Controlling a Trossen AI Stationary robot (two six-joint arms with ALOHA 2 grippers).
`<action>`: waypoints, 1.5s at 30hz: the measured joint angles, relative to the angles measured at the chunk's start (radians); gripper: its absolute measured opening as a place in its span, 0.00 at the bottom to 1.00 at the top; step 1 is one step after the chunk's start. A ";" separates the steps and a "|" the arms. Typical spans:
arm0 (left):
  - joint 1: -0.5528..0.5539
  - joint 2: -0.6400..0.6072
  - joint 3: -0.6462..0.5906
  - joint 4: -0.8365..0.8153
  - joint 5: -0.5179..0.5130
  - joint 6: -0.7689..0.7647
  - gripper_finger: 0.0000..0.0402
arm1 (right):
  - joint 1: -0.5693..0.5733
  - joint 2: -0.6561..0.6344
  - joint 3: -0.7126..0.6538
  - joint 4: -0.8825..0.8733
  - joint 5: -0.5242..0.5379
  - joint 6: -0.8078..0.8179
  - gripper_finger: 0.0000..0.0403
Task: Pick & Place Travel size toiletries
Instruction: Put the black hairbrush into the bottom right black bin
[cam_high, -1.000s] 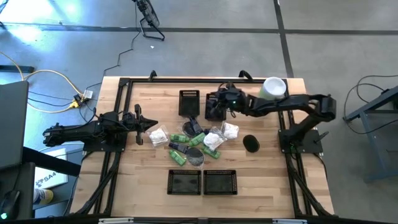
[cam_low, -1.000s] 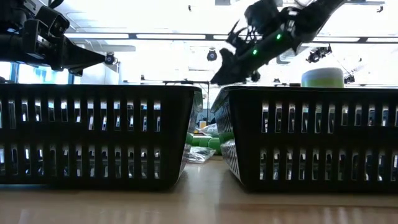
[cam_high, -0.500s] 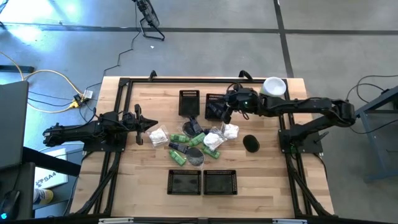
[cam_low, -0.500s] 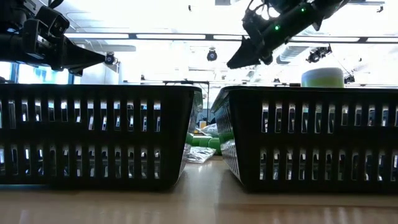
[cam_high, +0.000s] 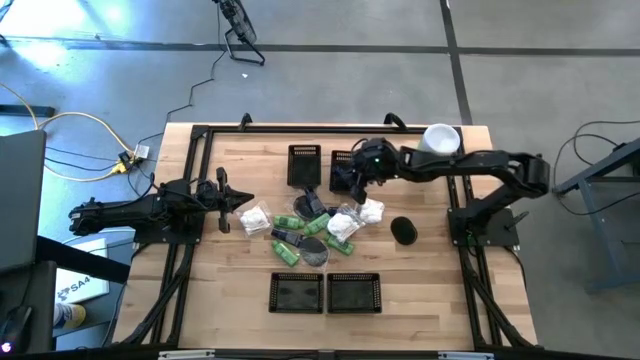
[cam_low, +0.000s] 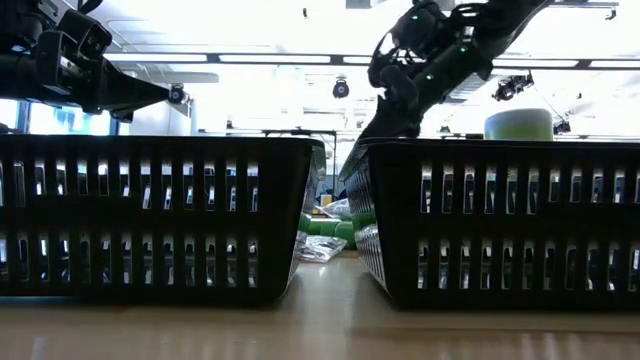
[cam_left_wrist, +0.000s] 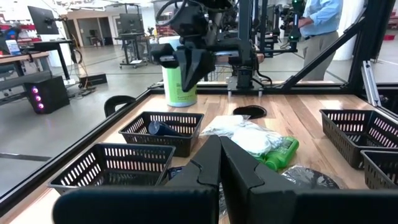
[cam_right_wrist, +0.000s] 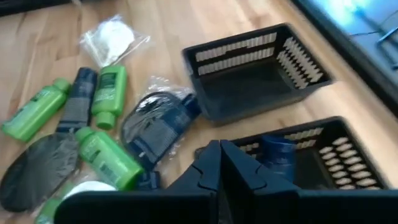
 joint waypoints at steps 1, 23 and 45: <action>0.000 0.000 0.000 0.000 0.000 0.000 0.00 | 0.000 0.016 0.019 -0.015 -0.003 -0.001 0.01; 0.000 0.000 0.000 0.000 0.000 -0.002 0.00 | -0.001 0.268 0.166 -0.126 0.068 -0.040 0.00; 0.000 0.000 0.000 0.000 0.000 -0.001 0.00 | 0.013 0.251 0.165 -0.083 0.232 -0.031 0.00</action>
